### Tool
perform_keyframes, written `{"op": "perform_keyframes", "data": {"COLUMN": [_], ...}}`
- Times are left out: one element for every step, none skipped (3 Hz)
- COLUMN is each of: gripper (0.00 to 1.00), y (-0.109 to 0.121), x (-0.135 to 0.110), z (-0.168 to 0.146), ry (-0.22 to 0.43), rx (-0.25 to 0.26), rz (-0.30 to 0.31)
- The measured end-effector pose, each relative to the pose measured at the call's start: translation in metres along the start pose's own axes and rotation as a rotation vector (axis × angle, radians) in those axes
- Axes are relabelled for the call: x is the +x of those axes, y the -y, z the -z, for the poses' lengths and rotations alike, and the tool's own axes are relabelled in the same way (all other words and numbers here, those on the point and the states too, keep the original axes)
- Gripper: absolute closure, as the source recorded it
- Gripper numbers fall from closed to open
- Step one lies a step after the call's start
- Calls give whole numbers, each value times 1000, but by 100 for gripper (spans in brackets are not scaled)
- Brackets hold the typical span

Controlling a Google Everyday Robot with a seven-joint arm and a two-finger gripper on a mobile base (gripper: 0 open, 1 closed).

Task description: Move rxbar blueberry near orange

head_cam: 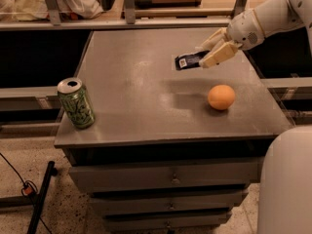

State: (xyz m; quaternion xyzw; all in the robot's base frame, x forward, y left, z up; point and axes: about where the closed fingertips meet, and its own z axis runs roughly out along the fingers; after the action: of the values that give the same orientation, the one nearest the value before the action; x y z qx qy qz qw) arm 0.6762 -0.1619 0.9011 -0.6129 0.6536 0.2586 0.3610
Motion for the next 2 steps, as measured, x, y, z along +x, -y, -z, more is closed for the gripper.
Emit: {"op": "perform_keyframes", "data": {"gripper": [59, 37], "y": [-6, -1], "x": [3, 1], "z": [7, 3], "ry": [2, 8], "rx": [-8, 4], "rz": [17, 16]}}
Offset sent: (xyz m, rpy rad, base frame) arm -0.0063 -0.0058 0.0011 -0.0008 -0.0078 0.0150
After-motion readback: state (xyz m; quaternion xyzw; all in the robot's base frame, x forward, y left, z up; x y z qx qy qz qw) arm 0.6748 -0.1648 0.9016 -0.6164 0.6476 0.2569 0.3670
